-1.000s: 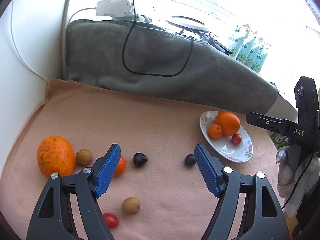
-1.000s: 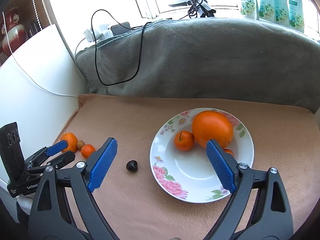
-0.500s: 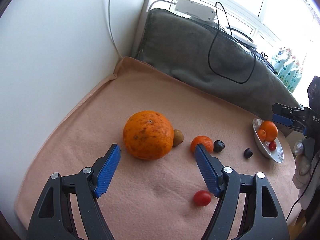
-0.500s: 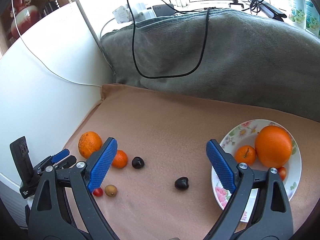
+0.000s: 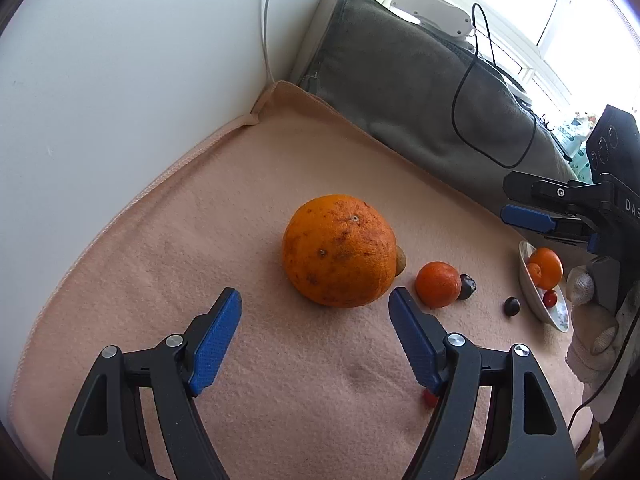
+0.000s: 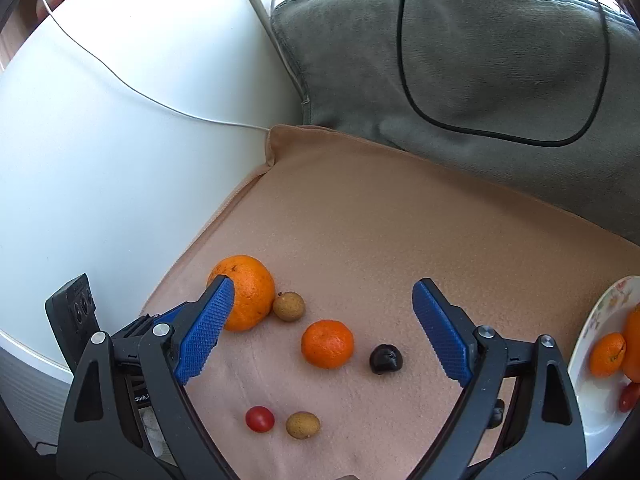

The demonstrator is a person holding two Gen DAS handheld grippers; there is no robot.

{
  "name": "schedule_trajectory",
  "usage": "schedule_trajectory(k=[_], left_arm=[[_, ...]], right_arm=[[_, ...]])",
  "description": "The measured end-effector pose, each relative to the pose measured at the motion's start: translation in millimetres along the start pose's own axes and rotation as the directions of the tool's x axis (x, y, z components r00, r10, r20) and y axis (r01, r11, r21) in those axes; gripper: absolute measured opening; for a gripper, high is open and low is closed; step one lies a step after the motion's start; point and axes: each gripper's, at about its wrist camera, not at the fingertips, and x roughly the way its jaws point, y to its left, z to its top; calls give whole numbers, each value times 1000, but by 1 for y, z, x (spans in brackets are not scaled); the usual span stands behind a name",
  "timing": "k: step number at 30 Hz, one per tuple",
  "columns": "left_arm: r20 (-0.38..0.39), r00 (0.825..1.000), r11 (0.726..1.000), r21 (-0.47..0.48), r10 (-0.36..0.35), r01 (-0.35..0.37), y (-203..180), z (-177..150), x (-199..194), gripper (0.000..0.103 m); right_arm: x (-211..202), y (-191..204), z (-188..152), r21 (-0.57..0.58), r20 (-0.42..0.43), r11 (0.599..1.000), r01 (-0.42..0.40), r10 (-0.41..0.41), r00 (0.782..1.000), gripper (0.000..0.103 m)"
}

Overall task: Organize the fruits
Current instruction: 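Move the right tool to the big mottled orange, then close the right tool on the mottled orange and lift it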

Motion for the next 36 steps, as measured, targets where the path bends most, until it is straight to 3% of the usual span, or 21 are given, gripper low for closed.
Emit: schedule_trajectory(k=[7,12,21,23,27,36], left_arm=[[-28,999,999,-18,-47,46,2,7,8,76],[-44,998,998,-26,-53,52,3,10,18,76],[-57,996,997,-31,-72,70,0,13,24,76],[-57,996,997,-21,-74,73,-3,13,24,74],[-58,995,997,-11,-82,81,-7,13,24,63],[-48,996,998,-4,-71,70,-9,12,23,63]], right_arm=[[42,27,10,-32,-80,995,-94,91,993,93],[71,40,11,-18,-142,987,-162,158,977,84],[101,47,5,-1,-213,981,-191,187,959,69],[107,47,4,4,-226,979,-204,199,953,60],[107,50,2,-1,-218,979,-203,198,956,59],[100,57,0,-10,-204,982,-190,184,962,57]])
